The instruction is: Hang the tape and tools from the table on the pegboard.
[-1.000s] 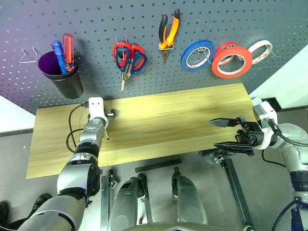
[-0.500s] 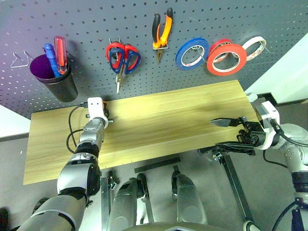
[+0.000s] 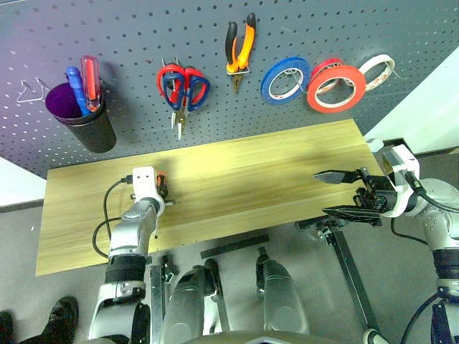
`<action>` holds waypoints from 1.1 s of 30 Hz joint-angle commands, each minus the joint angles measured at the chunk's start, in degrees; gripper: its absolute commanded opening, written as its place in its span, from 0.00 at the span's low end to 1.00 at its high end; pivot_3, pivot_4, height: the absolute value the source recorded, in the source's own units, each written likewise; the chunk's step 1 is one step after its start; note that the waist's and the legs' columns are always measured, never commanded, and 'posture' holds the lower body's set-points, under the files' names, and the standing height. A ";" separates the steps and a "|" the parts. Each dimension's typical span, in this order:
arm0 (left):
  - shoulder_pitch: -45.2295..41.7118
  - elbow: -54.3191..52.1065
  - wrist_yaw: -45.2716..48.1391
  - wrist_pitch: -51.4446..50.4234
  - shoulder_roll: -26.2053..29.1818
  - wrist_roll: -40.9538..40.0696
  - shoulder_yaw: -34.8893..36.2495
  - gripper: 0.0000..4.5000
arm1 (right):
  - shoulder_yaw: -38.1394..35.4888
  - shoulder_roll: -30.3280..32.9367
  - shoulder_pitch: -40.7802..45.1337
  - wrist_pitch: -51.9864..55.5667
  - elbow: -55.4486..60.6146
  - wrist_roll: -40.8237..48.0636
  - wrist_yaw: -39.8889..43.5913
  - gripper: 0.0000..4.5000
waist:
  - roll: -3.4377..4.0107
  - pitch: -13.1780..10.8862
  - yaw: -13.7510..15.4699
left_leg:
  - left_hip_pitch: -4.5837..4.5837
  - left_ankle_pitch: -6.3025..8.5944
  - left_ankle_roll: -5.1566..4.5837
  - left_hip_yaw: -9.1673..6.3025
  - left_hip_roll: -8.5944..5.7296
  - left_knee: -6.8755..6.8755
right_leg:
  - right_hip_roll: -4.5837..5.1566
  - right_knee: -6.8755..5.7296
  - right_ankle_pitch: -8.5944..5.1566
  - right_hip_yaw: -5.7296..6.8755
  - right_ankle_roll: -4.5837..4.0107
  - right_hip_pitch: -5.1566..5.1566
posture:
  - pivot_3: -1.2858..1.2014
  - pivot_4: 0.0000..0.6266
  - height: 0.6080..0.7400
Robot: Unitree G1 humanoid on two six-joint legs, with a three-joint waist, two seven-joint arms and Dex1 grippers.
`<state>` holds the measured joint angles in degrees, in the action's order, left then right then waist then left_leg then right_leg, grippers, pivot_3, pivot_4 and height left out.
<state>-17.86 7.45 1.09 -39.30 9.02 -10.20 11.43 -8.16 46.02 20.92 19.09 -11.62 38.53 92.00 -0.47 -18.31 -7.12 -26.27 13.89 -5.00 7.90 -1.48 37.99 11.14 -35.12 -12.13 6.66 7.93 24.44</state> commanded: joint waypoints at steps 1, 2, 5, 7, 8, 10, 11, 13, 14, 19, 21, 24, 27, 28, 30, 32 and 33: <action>4.87 -5.10 -0.80 -6.32 -0.80 0.37 -1.88 0.21 | 0.31 -0.12 1.24 -1.73 -1.17 1.24 0.50 1.00 | 0.00 0.00 0.11 | 0.00 0.00 0.00 0.00 0.00 0.01 | 0.00 0.01 0.01 0.00 0.00 0.01 | 0.41 0.50 1.00; 5.37 -6.37 -1.05 -6.50 -1.12 0.13 -1.43 0.21 | 0.67 -0.19 1.55 -2.11 -1.70 1.35 0.50 1.00 | 0.00 0.00 0.24 | 0.00 0.00 0.00 0.00 0.00 0.01 | 0.00 0.01 0.01 0.00 0.00 0.01 | 0.41 0.49 1.00; 6.30 -9.67 -1.88 -7.33 -1.01 0.44 -0.95 0.21 | 1.16 -0.41 2.41 -2.64 -2.62 1.48 0.50 1.00 | 0.00 0.00 0.32 | -0.04 -0.02 0.04 0.00 0.00 0.01 | 0.00 0.02 0.01 0.01 0.00 0.02 | 0.41 0.48 1.00; 6.68 -11.87 -1.15 -7.98 -0.22 0.53 -1.66 0.21 | 1.77 -0.71 3.15 -3.39 -3.82 1.45 0.50 1.00 | -0.01 0.01 0.34 | -0.06 -0.03 0.05 0.01 0.00 0.01 | 0.00 0.02 0.01 0.02 0.00 0.02 | 0.42 0.46 1.00; 7.01 -13.33 -0.51 -8.06 0.28 0.62 -2.36 0.21 | 2.02 -0.99 3.63 -3.78 -4.49 1.39 0.50 1.00 | -0.01 0.01 0.35 | -0.08 -0.04 0.06 0.01 0.00 0.01 | 0.00 0.02 0.01 0.02 0.01 0.02 | 0.42 0.45 1.00; 7.74 -16.45 0.66 -7.99 1.02 0.53 -3.54 0.21 | 2.42 -1.32 4.44 -4.47 -5.51 1.42 0.50 1.00 | -0.01 0.01 0.36 | -0.14 -0.12 0.19 0.02 0.00 0.01 | 0.00 0.04 0.01 0.05 0.01 0.06 | 0.42 0.44 1.00; 8.40 -18.09 1.58 -7.29 2.23 1.45 -5.26 0.21 | 2.54 -1.47 4.78 -4.72 -5.92 1.51 0.50 1.00 | -0.01 0.01 0.41 | -0.19 -0.12 0.20 0.03 -0.01 0.00 | 0.00 0.04 0.01 0.05 0.01 0.11 | 0.42 0.43 1.00; 9.33 -21.15 2.35 -5.64 3.65 2.73 -7.22 0.21 | 2.98 -1.78 5.52 -5.85 -7.23 1.62 0.50 1.00 | 0.01 0.03 0.56 | -0.23 -0.12 0.21 0.04 -0.01 0.00 | 0.00 0.04 0.01 0.08 0.00 0.14 | 0.42 0.40 1.00; 9.87 -22.69 2.60 -5.05 4.13 2.98 -7.75 0.21 | 2.80 -1.92 5.81 -6.00 -7.56 2.23 0.50 1.00 | 0.02 0.03 0.91 | -0.23 -0.12 0.21 0.05 -0.01 0.00 | 0.00 0.05 0.02 0.09 0.00 0.15 | 0.42 0.40 1.00; 12.08 -28.45 3.88 -0.49 7.44 5.74 -9.32 0.21 | 2.42 -1.37 6.09 -6.28 -7.91 6.75 0.50 1.00 | -0.01 0.08 1.79 | -0.25 -0.12 0.21 0.07 -0.01 0.00 | 0.00 0.08 0.04 0.15 0.00 0.16 | 0.43 0.37 1.00; 12.86 -29.88 5.39 0.84 8.66 5.78 -9.64 0.21 | 2.66 -1.16 6.04 -6.08 -8.07 8.19 0.50 1.00 | 0.01 0.11 1.82 | -0.27 -0.12 0.21 0.07 -0.01 0.00 | 0.00 0.09 0.04 0.19 0.00 0.16 | 0.43 0.35 1.00; 13.68 -31.40 6.32 3.59 10.13 6.76 -9.67 0.21 | 3.29 -1.10 6.25 -7.35 -8.81 8.51 0.50 1.00 | 0.00 0.19 1.82 | -0.29 -0.12 0.21 0.08 -0.02 0.00 | 0.00 0.11 0.05 0.20 0.01 0.16 | 0.43 0.34 1.00; 14.50 -32.47 6.62 6.87 10.85 7.68 -9.02 0.21 | 3.50 -1.14 6.80 -8.12 -9.85 9.36 0.50 1.00 | 0.02 0.22 1.75 | -0.29 -0.12 0.21 0.08 -0.02 0.00 | 0.00 0.10 0.06 0.21 0.02 0.16 | 0.43 0.33 1.00; 14.79 -32.73 7.03 8.46 11.53 8.37 -9.34 0.21 | 3.75 -1.01 6.98 -8.30 -10.13 9.66 0.50 1.00 | 0.03 0.23 1.76 | -0.28 -0.12 0.21 0.09 -0.02 0.00 | 0.00 0.10 0.06 0.23 0.02 0.16 | 0.43 0.32 1.00; 15.34 -33.96 7.60 10.98 11.73 8.51 -9.28 0.21 | 3.84 -1.06 7.48 -8.50 -10.51 10.59 0.50 1.00 | 0.07 0.26 1.72 | -0.29 -0.12 0.21 0.09 -0.02 0.00 | 0.00 0.09 0.06 0.24 0.02 0.17 | 0.43 0.31 1.00; 15.60 -34.64 7.87 13.10 12.16 9.04 -9.21 0.21 | 3.83 -1.09 8.00 -8.11 -10.82 11.62 0.50 1.00 | 0.09 0.29 1.75 | -0.29 -0.12 0.21 0.11 -0.02 0.00 | 0.00 0.09 0.07 0.24 0.02 0.17 | 0.43 0.30 1.00; 15.72 -34.93 8.28 14.30 12.48 9.24 -9.18 0.21 | 4.15 -1.00 8.21 -8.34 -11.11 11.78 0.50 1.00 | 0.11 0.31 1.75 | -0.29 -0.12 0.21 0.11 -0.02 0.01 | 0.00 0.09 0.08 0.24 0.02 0.17 | 0.43 0.29 1.00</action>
<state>-2.56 -24.31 8.81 -28.11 20.78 -1.78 1.61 -3.44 43.92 28.03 11.39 -22.84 48.42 92.05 -0.37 -18.00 -5.37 -26.56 13.77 -4.79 8.01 -1.50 38.00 11.14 -35.03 -12.04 6.91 7.95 24.61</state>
